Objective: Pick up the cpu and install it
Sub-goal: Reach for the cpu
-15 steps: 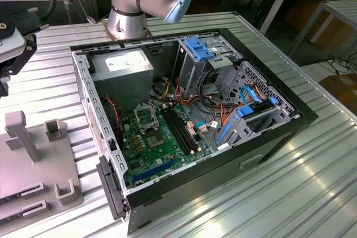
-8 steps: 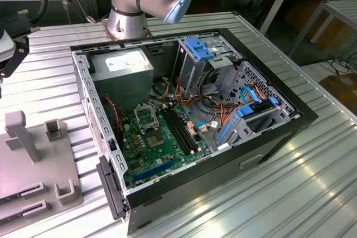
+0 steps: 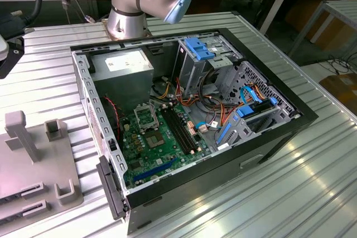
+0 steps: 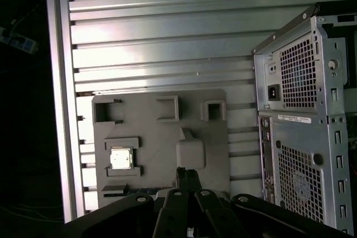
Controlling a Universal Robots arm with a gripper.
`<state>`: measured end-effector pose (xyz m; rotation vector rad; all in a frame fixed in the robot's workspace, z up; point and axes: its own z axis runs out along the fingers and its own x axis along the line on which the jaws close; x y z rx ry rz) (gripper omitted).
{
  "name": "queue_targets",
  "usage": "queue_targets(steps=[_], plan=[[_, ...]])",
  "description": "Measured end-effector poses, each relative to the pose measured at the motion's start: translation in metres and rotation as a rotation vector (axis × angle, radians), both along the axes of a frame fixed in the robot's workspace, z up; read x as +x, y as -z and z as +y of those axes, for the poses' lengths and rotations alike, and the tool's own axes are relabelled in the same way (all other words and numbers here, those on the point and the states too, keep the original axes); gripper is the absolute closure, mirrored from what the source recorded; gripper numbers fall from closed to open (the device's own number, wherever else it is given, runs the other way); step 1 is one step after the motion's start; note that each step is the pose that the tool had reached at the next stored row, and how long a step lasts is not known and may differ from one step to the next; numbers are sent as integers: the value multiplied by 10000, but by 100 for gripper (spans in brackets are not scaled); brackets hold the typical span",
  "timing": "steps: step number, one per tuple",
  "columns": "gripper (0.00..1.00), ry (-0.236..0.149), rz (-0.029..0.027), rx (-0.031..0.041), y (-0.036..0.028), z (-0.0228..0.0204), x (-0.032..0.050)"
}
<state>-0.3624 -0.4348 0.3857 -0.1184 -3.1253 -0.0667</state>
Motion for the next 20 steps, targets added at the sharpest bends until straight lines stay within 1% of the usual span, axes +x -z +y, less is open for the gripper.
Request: queue_targets(steps=[4,16,20], plan=[[89,0,-1,-1,0,0,-10],[89,-1,0,0,0,0,-80],[89,0,0,0,0,-3,-120]])
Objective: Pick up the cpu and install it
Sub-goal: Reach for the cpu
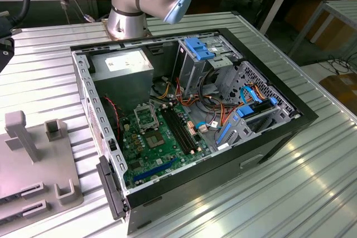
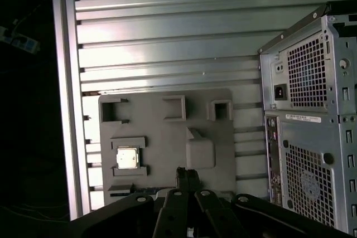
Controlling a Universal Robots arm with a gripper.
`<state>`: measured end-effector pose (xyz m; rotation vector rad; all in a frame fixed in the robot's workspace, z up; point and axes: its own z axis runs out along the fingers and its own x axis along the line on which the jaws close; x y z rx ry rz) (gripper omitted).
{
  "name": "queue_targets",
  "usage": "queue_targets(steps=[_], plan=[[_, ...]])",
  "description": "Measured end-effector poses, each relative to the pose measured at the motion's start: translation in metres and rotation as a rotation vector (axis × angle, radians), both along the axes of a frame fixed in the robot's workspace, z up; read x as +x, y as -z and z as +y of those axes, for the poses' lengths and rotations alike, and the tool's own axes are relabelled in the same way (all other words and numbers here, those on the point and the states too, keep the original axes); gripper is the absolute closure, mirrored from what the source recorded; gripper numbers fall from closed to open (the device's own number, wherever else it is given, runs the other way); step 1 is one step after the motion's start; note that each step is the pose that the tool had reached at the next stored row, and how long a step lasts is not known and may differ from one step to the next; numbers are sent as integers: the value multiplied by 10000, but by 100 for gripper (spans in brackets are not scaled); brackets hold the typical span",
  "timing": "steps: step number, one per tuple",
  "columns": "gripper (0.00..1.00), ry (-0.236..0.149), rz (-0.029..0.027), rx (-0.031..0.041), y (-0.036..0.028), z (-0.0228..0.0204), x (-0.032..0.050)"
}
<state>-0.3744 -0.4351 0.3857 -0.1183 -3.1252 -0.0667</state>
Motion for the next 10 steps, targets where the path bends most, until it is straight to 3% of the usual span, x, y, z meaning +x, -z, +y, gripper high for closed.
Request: queue_targets(steps=[4,10], plan=[[89,0,0,0,1,-27,-82],[89,-1,3,0,22,-55,-312]])
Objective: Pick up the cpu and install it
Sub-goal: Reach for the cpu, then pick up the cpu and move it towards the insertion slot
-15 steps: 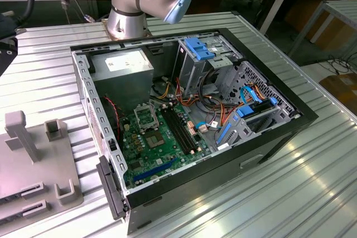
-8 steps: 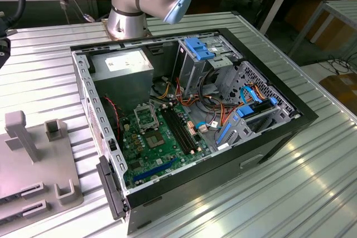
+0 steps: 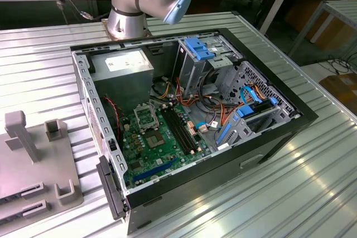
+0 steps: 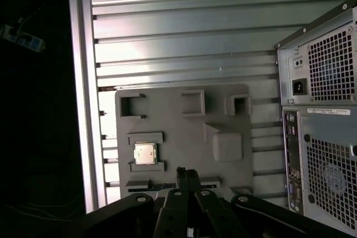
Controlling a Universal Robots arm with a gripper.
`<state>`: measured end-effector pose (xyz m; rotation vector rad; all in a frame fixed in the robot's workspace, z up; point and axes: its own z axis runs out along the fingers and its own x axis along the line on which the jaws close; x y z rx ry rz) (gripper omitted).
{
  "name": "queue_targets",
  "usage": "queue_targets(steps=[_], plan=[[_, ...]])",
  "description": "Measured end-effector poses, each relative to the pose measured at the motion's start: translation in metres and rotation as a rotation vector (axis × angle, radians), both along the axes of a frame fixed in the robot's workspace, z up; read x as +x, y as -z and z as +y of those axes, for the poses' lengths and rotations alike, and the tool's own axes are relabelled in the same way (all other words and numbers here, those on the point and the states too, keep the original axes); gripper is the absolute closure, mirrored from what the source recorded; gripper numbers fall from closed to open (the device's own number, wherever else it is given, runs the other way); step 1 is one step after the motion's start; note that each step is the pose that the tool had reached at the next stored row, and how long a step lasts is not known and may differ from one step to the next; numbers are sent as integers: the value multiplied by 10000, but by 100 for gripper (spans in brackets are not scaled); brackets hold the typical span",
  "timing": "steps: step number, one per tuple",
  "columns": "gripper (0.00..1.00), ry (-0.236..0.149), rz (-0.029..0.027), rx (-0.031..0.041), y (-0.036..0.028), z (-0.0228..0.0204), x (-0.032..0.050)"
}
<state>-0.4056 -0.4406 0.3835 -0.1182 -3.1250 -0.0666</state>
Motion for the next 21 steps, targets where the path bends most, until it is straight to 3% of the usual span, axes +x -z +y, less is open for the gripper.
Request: queue_targets(steps=[11,21], plan=[[89,1,-1,1,101,0,-505],[89,0,0,0,109,0,-539]])
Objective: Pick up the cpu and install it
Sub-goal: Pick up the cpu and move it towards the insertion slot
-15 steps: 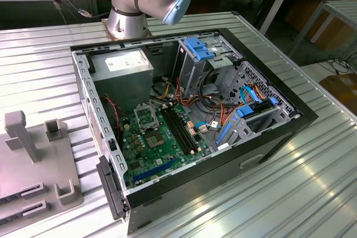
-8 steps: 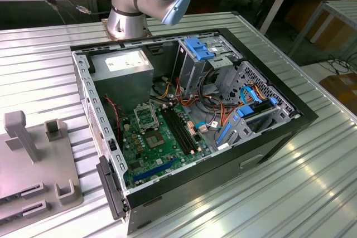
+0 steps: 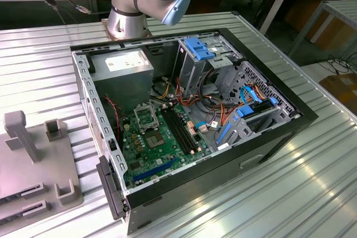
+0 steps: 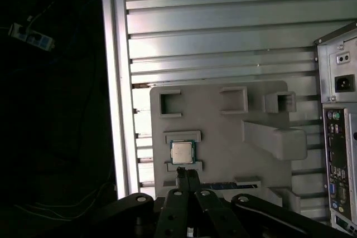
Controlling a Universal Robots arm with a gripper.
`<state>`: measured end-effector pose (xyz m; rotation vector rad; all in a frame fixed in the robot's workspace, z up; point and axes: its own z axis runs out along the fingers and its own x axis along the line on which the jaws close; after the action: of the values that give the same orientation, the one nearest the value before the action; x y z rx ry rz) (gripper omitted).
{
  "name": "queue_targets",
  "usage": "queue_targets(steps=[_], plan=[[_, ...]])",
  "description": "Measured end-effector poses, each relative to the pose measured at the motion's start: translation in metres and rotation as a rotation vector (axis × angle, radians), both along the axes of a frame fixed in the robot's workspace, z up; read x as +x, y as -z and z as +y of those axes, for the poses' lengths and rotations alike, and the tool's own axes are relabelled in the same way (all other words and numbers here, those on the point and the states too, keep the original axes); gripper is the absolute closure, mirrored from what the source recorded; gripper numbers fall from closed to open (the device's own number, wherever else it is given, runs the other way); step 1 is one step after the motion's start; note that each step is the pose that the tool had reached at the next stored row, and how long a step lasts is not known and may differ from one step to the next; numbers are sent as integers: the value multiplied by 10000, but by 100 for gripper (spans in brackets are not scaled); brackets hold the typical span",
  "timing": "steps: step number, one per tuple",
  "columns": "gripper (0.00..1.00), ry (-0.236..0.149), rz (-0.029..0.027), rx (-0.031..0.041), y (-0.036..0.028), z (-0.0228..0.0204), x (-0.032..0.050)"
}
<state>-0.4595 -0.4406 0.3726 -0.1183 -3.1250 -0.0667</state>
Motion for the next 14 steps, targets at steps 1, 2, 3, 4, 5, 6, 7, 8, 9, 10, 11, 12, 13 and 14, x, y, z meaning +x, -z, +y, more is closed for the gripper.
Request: queue_targets(steps=[1,2,3,4,5,6,7,8,9,10,11,12,13,14], plan=[[89,1,0,0,0,0,0],[89,0,1,0,0,0,0],[89,0,-1,0,1,0,0],[89,0,0,0,1,0,-1],[89,0,0,0,0,0,-1],[89,0,0,0,0,0,-1],[89,0,0,0,1,0,-1],[83,0,0,0,1,0,-2],[83,0,0,0,1,0,-2],[83,0,0,0,1,0,-2],[83,0,0,0,1,0,-2],[83,0,0,0,1,0,-2],[83,0,0,0,1,0,-2],[82,0,0,0,1,0,-3]])
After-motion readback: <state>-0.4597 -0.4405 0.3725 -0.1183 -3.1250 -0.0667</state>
